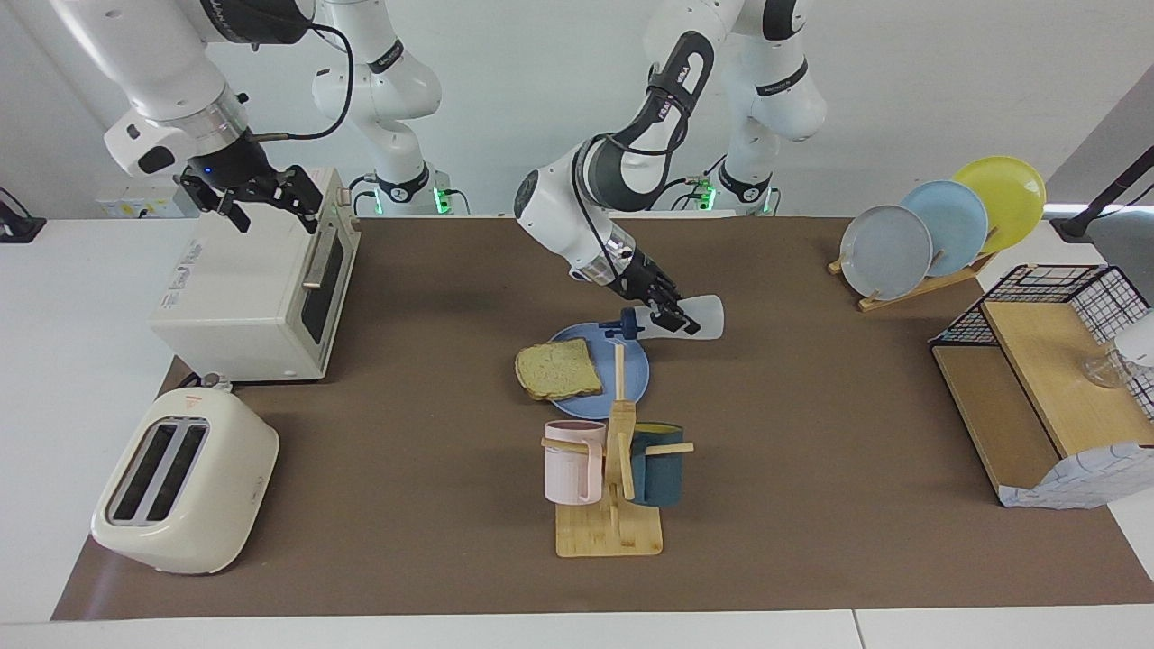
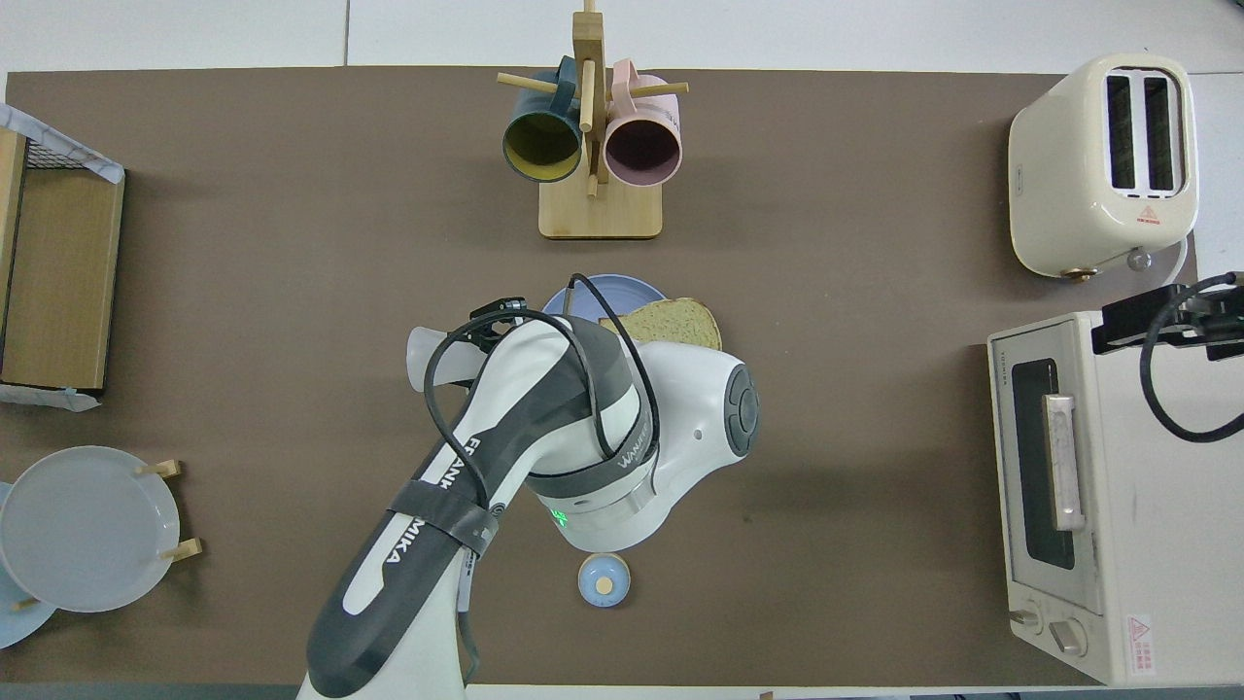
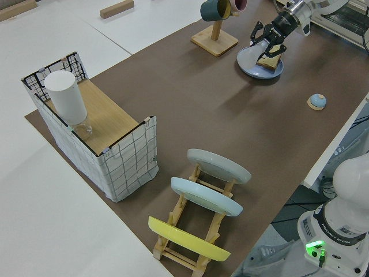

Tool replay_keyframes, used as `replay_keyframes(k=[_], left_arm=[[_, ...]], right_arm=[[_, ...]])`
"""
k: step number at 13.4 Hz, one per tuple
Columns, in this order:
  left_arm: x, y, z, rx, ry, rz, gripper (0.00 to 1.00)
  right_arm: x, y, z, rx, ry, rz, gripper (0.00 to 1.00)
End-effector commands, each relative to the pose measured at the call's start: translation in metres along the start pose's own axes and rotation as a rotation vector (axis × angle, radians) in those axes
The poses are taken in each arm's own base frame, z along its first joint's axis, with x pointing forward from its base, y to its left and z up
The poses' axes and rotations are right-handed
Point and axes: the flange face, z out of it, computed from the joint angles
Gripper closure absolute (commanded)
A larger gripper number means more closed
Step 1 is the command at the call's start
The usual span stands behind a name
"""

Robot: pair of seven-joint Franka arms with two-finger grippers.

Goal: Put bread on plate and add seasoning

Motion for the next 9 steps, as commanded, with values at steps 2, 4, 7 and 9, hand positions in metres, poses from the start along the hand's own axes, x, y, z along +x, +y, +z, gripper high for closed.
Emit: replay_keyframes(k=[2, 4, 7, 9], left_arm=[[-0.0062, -0.0037, -0.0091, 0.041, -0.102, -0.022, 1.00], [-0.0072, -0.0013, -0.0100, 0.053, -0.133, -0.018, 1.00], [-0.0103, -0.0002, -0.0078, 0.047, -0.172, -0.020, 1.00], [-0.0013, 0.0051, -0.0062, 0.052, -0.195, -0.007, 1.00]], right_arm=[[-0.0004, 0.0005, 0.0006, 0.002, 0.003, -0.021, 0.00], [-0.0004, 0.0005, 0.0006, 0.002, 0.003, -0.020, 0.00], [-0.0004, 0.0005, 0.0006, 0.002, 0.003, -0.020, 0.00], [-0.0004, 0.0005, 0.0006, 0.002, 0.003, -0.020, 0.00]])
